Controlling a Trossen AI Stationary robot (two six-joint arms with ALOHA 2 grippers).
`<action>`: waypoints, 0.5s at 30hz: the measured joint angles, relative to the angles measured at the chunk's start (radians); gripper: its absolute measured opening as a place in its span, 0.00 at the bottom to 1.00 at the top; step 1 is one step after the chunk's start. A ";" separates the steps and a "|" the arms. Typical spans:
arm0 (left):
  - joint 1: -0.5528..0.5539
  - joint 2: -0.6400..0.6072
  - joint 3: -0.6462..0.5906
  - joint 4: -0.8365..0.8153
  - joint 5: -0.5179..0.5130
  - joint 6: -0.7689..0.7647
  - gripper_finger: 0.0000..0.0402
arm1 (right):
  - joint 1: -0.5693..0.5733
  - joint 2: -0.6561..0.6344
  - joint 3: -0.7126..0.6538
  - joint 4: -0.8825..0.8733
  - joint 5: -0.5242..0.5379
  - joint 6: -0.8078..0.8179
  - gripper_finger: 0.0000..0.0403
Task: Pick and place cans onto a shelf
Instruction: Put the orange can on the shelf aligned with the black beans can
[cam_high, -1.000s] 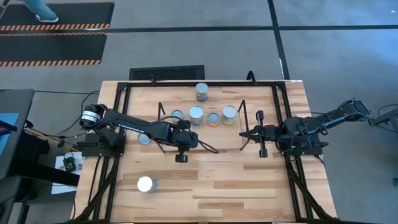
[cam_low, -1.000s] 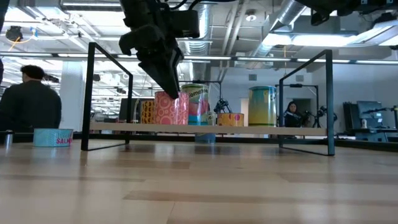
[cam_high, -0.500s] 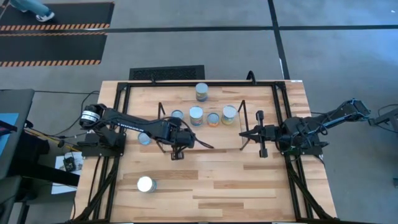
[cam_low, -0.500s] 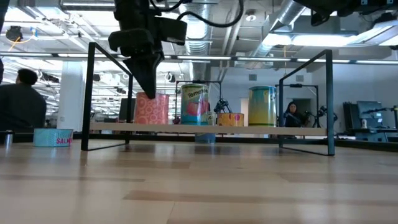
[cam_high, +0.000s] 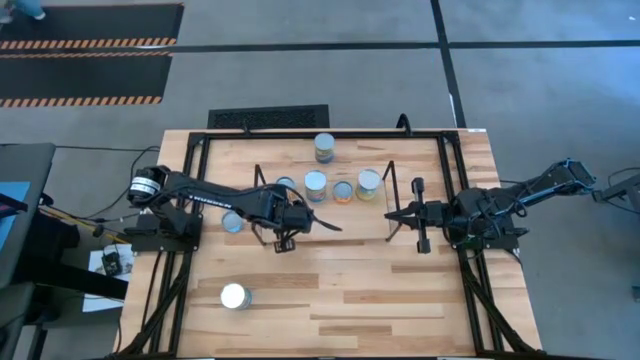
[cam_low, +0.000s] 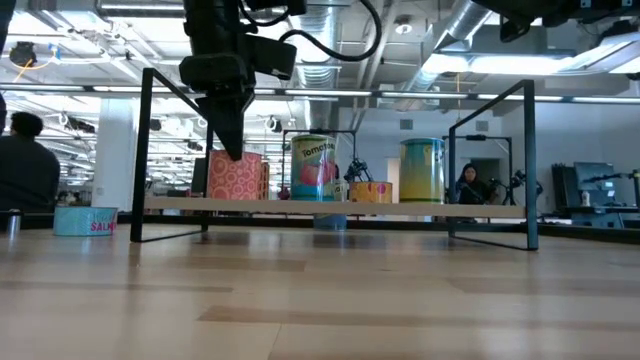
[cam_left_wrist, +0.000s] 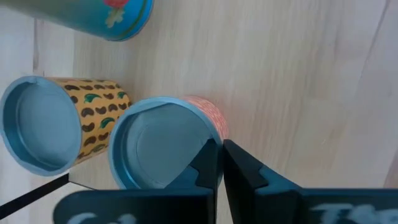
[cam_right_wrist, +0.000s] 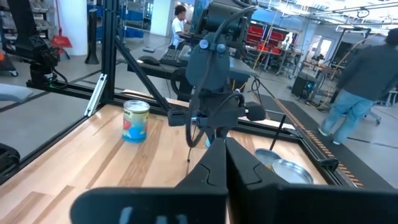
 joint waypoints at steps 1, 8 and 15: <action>0.004 0.000 0.000 0.000 -0.001 -0.003 0.00 | 0.000 0.000 0.000 0.000 0.000 0.000 0.01; 0.015 0.000 0.000 0.000 -0.002 -0.004 0.00 | 0.000 0.000 0.000 0.000 0.000 0.000 0.02; 0.015 0.000 0.000 -0.003 -0.006 -0.004 0.09 | 0.000 0.000 0.000 0.000 0.000 0.000 0.01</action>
